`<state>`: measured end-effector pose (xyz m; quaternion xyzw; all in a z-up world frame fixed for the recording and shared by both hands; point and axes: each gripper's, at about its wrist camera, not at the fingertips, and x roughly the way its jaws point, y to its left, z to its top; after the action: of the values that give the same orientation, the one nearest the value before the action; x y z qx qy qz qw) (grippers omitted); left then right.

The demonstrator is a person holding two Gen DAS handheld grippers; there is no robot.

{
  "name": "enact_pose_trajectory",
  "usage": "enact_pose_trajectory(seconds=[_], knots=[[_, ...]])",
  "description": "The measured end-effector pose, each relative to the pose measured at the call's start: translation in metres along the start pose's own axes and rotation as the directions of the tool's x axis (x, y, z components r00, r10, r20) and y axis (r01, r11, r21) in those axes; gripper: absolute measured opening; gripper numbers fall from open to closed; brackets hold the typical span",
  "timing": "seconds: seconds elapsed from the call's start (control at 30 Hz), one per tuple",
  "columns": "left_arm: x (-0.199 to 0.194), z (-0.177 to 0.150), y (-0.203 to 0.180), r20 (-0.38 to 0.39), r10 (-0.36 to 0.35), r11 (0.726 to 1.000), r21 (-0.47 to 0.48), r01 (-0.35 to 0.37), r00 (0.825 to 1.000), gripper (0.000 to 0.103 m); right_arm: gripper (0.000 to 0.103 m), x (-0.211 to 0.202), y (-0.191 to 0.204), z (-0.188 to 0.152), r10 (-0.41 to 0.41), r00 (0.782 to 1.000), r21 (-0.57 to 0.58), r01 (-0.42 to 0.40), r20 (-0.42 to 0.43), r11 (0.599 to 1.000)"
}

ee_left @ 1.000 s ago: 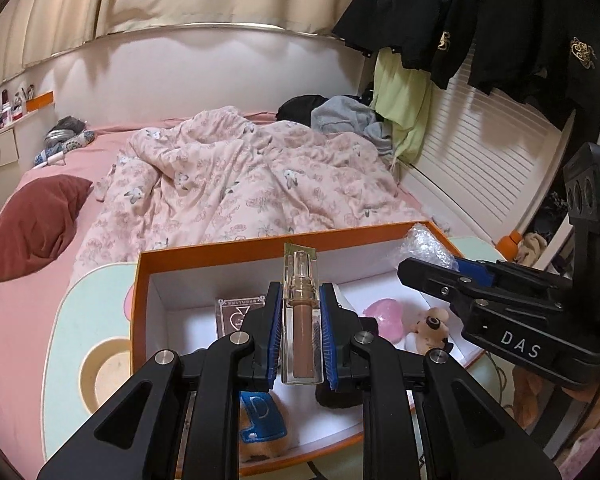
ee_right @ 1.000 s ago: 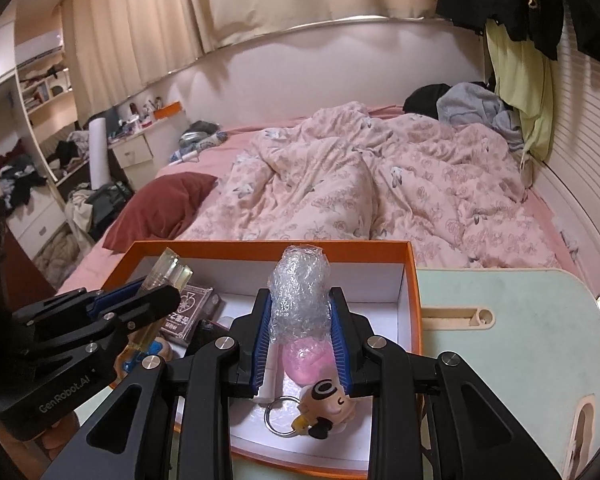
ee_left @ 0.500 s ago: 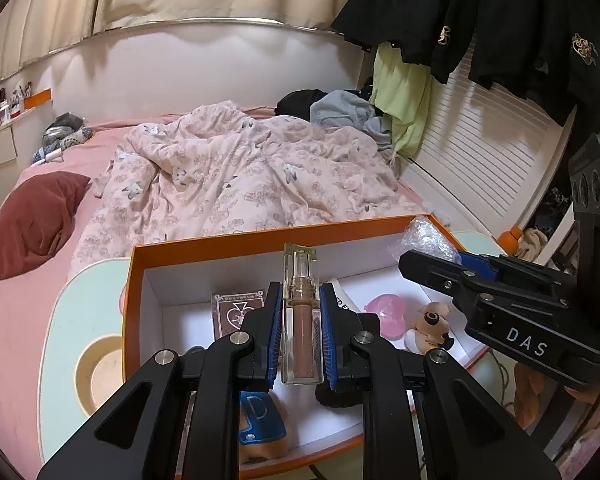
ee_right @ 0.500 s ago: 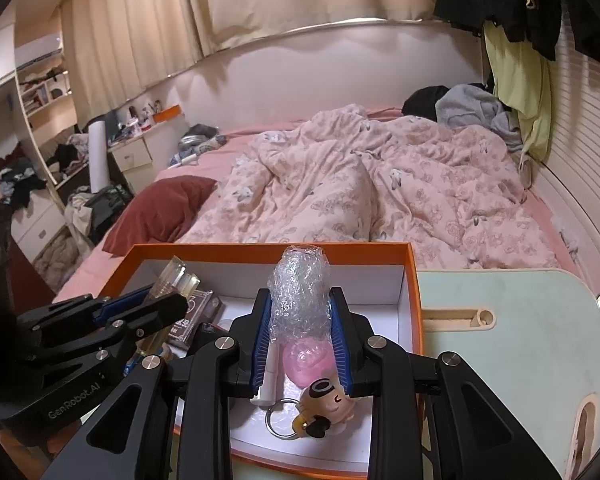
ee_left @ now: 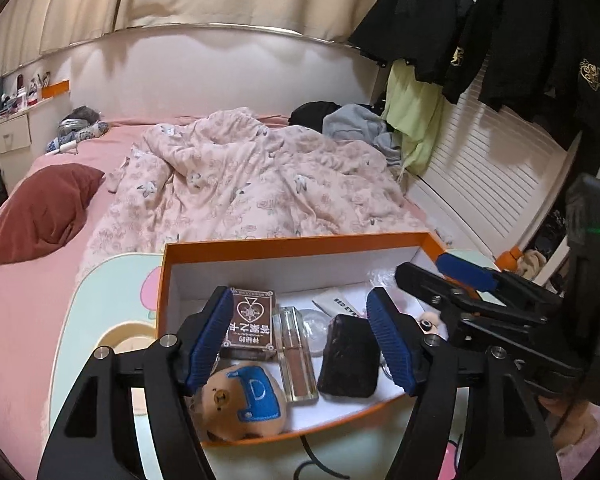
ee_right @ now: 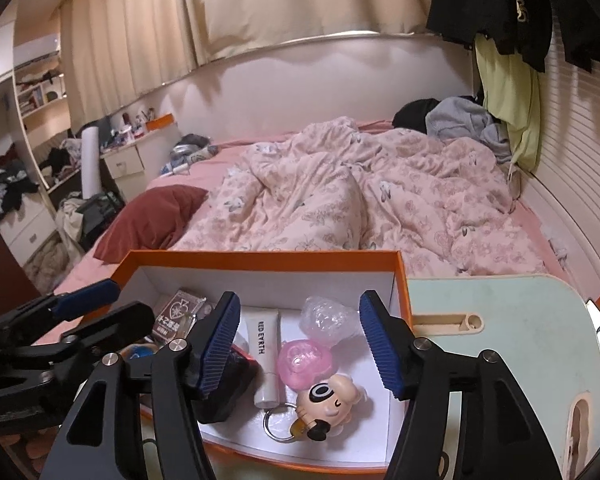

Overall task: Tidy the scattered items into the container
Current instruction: 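Lower the gold tube into the box while the right tool lowers the bubble-wrapped item, then open both tools and lift them out of the orange box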

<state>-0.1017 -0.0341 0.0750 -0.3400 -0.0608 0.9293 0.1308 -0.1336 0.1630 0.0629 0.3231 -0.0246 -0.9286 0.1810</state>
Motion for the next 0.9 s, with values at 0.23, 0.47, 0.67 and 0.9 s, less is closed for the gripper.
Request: enact_pose_trajectory(seconds=[0.23, 0.47, 0.67, 0.9], knots=[[-0.007, -0.012, -0.011, -0.061, 0.064, 0.994, 0.091, -0.058, 0.996, 0.07, 0.062, -0.01, 0.008, -0.006, -0.016, 1.0, -0.02, 0.016, 0.016, 1.0], [-0.016, -0.012, -0.009, -0.05, 0.055, 0.995, 0.08, -0.051, 0.997, 0.07, 0.062, -0.009, 0.012, -0.008, -0.03, 1.0, -0.033, 0.03, 0.008, 0.999], [-0.024, -0.013, -0.011, -0.039, 0.046, 0.996, 0.08, -0.043, 0.998, 0.07, 0.062, -0.016, 0.011, -0.009, -0.034, 0.999, -0.025, 0.035, 0.026, 0.999], [-0.042, -0.013, -0.015, 0.002, 0.047, 0.995, 0.086, -0.047, 0.999, 0.07, 0.062, -0.028, 0.014, -0.012, -0.016, 0.999, -0.023, 0.017, 0.027, 1.0]])
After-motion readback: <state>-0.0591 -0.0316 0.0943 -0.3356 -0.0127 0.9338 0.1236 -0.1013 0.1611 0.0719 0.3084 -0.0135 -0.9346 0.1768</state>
